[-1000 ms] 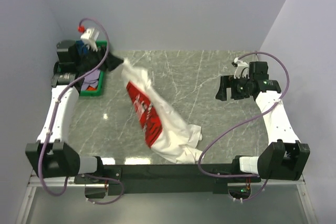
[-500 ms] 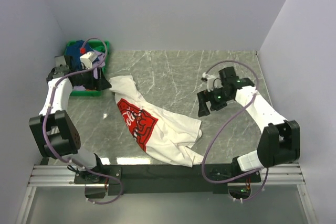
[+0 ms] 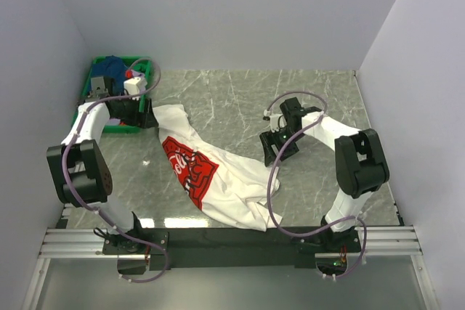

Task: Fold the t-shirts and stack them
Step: Flatten the tshirt out

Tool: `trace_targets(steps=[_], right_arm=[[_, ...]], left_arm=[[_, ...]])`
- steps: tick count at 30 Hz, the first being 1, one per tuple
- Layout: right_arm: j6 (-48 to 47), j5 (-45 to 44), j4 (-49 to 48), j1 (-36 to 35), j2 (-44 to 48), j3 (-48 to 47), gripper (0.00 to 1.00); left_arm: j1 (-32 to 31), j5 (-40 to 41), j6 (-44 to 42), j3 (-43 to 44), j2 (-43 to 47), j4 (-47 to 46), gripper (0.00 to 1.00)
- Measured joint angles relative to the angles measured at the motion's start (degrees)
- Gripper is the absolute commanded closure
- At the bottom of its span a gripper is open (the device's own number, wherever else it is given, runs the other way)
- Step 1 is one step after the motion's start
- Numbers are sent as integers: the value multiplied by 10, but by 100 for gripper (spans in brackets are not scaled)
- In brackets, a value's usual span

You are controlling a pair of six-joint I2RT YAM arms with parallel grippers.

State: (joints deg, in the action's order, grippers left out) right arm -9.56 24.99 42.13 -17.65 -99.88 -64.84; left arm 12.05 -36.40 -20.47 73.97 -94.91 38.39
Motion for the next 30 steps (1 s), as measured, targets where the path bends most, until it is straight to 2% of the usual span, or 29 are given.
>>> trace_targets(steps=[4,10,11,13,15,16,18,23,27,30], right_arm=[[-8,33,7,0,-19,-1,24],[-32,78,28,0,-20,-1,44],[-36,84,32,0,-20,-1,50],[-43,94,39,0,-20,-1,57],[-50,103,45,0,-20,-1,72],[-53,106,48,0,-20,-1,88],[-56,110,53,0,-20,-1,100],[-57,112,59,0,-19,-1,100],[-57,107,59,2,-14,-1,100],[-57,104,61,7,-2,-1,100]], left_arm=[[-17,38,0,17,-25,-7,14],[-53,103,5,68,-87,-20,16],[-58,112,7,76,-96,-20,16],[-68,131,12,90,-115,-23,17],[-75,145,18,97,-127,-21,17],[-76,150,22,97,-130,-21,17],[-78,160,27,97,-135,-18,19],[-79,184,38,97,-136,-16,26],[-80,192,52,97,-147,-9,41],[-81,192,63,110,-173,6,44]])
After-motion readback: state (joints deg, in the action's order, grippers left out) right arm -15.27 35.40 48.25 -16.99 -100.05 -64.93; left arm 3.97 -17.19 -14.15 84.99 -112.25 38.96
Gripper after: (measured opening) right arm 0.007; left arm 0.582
